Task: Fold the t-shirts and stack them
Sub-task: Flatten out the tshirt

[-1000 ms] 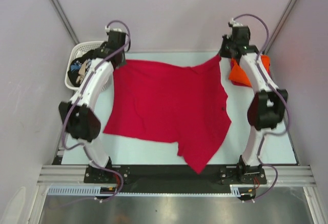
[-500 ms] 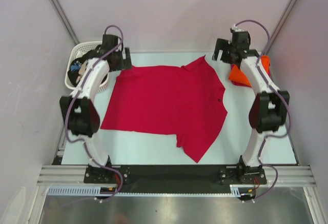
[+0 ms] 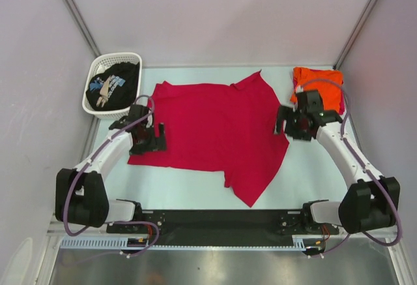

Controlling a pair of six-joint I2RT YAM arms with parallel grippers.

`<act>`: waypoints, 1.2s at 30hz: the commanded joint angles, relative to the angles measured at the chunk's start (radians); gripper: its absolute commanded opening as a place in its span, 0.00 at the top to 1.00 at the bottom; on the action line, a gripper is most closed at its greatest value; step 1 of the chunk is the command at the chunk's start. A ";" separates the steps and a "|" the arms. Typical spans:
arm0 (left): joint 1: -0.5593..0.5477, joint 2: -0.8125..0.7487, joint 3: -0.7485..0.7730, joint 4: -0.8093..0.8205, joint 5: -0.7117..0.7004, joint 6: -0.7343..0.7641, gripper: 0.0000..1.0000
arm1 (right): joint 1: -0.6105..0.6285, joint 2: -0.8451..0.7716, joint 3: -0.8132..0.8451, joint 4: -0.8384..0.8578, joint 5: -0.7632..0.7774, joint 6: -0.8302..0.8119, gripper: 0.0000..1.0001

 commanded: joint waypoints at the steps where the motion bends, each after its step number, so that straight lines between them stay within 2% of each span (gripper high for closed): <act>1: 0.047 -0.038 -0.053 0.054 0.064 -0.045 0.00 | -0.101 -0.051 -0.149 -0.138 -0.141 0.035 0.11; 6: 0.177 0.037 -0.016 0.057 0.166 -0.004 0.00 | -0.327 -0.041 -0.268 -0.131 -0.382 -0.020 0.12; 10: 0.257 0.097 0.009 0.023 0.219 0.042 0.00 | -0.370 0.005 -0.255 -0.125 -0.443 -0.025 0.13; 15: 0.392 0.175 0.024 -0.003 0.295 0.055 0.00 | -0.373 0.121 -0.288 -0.073 -0.532 0.015 0.20; 27: 0.400 0.315 0.085 -0.056 0.220 0.047 0.01 | -0.275 0.277 -0.304 -0.045 -0.562 0.052 0.28; 30: 0.398 0.359 0.093 -0.041 0.231 0.042 0.14 | -0.237 0.313 -0.301 -0.036 -0.562 0.061 0.30; 31: 0.401 0.371 0.096 -0.041 0.237 0.041 0.23 | -0.224 0.326 -0.301 -0.028 -0.568 0.064 0.31; 33: 0.400 0.408 0.108 -0.041 0.243 0.041 0.34 | -0.194 0.359 -0.299 -0.016 -0.583 0.073 0.36; 34: 0.400 0.419 0.111 -0.043 0.242 0.041 0.57 | -0.182 0.372 -0.299 -0.013 -0.586 0.074 0.37; 35: 0.400 0.431 0.116 -0.043 0.243 0.042 0.69 | -0.178 0.382 -0.295 -0.011 -0.585 0.074 0.42; 36: 0.401 0.442 0.119 -0.043 0.242 0.044 0.81 | -0.153 0.404 -0.293 -0.006 -0.589 0.077 0.54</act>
